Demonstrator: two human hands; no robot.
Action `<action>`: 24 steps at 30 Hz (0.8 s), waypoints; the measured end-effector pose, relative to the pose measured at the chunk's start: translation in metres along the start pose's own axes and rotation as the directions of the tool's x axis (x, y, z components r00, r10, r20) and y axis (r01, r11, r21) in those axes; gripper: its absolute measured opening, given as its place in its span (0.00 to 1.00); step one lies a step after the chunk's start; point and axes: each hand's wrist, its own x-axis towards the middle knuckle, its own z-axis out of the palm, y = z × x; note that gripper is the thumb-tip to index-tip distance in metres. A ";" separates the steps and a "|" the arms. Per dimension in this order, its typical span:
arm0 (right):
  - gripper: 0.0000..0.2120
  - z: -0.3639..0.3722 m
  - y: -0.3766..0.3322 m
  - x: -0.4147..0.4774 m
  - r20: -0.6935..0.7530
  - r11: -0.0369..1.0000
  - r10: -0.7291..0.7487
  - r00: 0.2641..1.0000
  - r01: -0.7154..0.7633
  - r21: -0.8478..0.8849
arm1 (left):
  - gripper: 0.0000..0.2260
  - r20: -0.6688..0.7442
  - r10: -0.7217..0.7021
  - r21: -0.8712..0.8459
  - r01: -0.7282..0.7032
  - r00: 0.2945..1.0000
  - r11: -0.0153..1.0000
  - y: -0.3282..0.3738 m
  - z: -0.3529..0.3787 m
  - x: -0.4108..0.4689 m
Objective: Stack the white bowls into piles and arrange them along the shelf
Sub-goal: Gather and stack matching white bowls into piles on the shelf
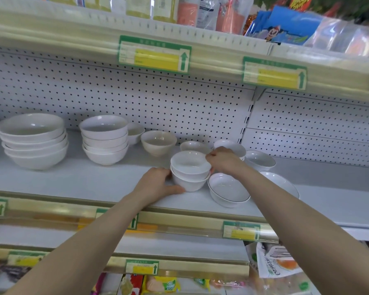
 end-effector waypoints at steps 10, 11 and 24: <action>0.18 -0.051 -0.010 0.026 -0.171 0.986 -0.095 0.981 0.117 0.123 | 0.26 -0.218 0.007 -0.052 -0.019 0.976 0.998 0.033 -0.032 0.035; 0.18 -0.055 -0.010 0.031 -0.184 0.982 -0.097 0.978 0.124 0.142 | 0.27 -0.224 -0.012 -0.060 -0.001 0.975 0.998 0.035 -0.033 0.042; 0.19 -0.055 0.002 0.107 -0.150 0.994 -0.099 0.984 0.105 0.030 | 0.30 -0.101 -0.076 0.208 0.096 0.992 0.973 0.032 -0.012 0.113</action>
